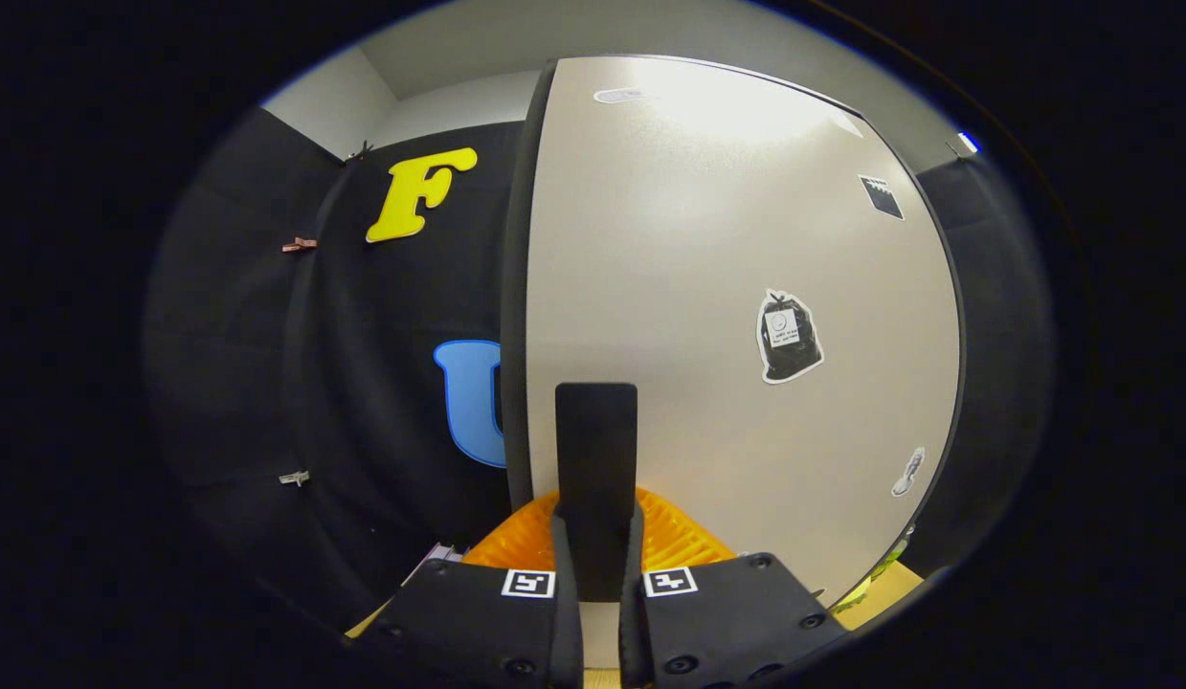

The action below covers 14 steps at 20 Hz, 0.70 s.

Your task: Open the shoe cabinet door, grab the shoes and put them into the shoe cabinet, then close the shoe cabinet door.

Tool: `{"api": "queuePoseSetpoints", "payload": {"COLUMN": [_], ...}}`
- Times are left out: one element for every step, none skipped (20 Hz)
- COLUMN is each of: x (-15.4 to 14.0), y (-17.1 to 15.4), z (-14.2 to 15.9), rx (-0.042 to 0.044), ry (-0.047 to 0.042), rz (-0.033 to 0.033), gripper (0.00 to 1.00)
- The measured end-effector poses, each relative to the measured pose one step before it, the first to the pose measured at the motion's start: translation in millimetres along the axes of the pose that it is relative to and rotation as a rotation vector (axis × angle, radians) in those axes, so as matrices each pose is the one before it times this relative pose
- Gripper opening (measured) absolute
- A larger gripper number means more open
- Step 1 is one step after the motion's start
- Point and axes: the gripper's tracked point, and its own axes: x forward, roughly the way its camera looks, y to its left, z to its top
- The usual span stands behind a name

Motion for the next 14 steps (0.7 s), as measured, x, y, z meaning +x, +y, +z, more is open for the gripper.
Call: {"api": "queuePoseSetpoints", "payload": {"x": [-7.11, -7.63, -8.33, -10.19, -9.52, -7.96, -8.89, -8.88, -7.8, -8.41, -7.99, -9.62, -8.77, -9.06], "y": [0.33, -0.74, -0.83, -2.48, -0.95, -0.77, -1.5, -2.53, -0.95, -1.98, -2.92, -3.29, -2.54, -1.43], "z": [0.89, -0.43, -0.53, 0.11, 0.66, 1.38, 1.11, 1.21, 1.61, -0.07, 1.12, -0.7, -0.14, 0.54], "rx": [0.00608, 0.00646, 0.00294, 0.00248, 0.00443, 0.00539, 0.00046, 0.0, -0.00064, 0.00238, 0.00283, -0.00093, -0.00005, 0.0036], "ry": [0.00134, 0.00257, 0.00447, 0.00103, 0.00178, -0.001, 0.00168, -0.00078, 0.00213, 0.00157, 0.0002, 0.00043, 0.00423, 0.00162], "rz": [0.01188, 0.01317, 0.01272, 0.01391, 0.01562, 0.01415, 0.0107, 0.01, 0.01056, 0.01109, 0.01086, 0.01334, 0.01301, 0.01148], "gripper": [0.19, 0.19, 0.19, 0.19, 0.19, 0.19, 0.19, 0.19, 0.18, 0.18, 0.19, 0.19, 0.19, 0.19]}}
